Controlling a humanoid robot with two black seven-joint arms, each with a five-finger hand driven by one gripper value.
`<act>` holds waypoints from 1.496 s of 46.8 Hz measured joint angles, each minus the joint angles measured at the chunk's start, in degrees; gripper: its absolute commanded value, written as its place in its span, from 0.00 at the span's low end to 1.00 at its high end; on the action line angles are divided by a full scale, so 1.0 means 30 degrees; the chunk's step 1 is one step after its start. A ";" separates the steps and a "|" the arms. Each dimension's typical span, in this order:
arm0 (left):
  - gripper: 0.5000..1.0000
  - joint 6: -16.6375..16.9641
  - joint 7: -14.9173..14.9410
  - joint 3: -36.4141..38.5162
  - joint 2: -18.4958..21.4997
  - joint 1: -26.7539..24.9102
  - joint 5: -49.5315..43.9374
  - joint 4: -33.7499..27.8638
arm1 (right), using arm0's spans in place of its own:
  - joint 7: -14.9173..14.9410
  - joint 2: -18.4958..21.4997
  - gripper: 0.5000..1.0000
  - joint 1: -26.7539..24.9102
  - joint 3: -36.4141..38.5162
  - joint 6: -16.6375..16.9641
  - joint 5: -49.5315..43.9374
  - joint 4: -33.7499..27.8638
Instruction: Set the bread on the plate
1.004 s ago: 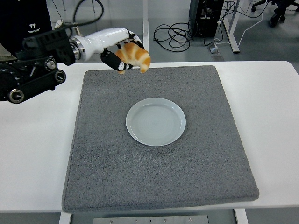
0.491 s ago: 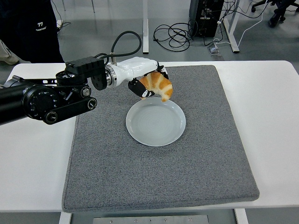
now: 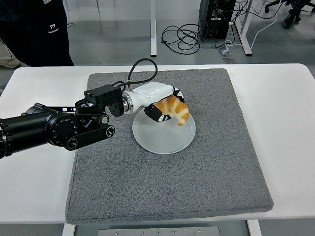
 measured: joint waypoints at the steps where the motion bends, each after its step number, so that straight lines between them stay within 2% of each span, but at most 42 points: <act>1: 0.11 0.0015 0.0000 0.0001 -0.0027 0.0051 -0.0005 -0.0001 | 0.0000 0.0000 1.00 0.0001 0.0000 0.0000 0.0000 0.0000; 16: 0.23 0.0047 0.0058 0.0012 -0.0281 0.0676 -0.0187 -0.0014 | 0.0000 0.0000 1.00 0.0024 0.0023 0.0000 0.0000 -0.0005; 37: 0.59 -0.0012 0.0121 0.0042 -0.0167 0.0946 -0.0264 -0.0013 | 0.0000 0.0000 1.00 0.0125 0.0055 0.0000 0.0000 -0.0011; 57: 0.89 -0.0075 0.0145 0.0000 0.0075 0.1450 -0.0322 -0.0044 | 0.0000 0.0000 1.00 0.0123 0.0035 0.0000 0.0000 0.0002; 70: 0.92 -0.0151 0.0167 -0.0011 0.0236 0.1316 -0.1292 -0.0223 | 0.0000 0.0001 1.00 0.0129 0.0028 0.0000 0.0000 0.0002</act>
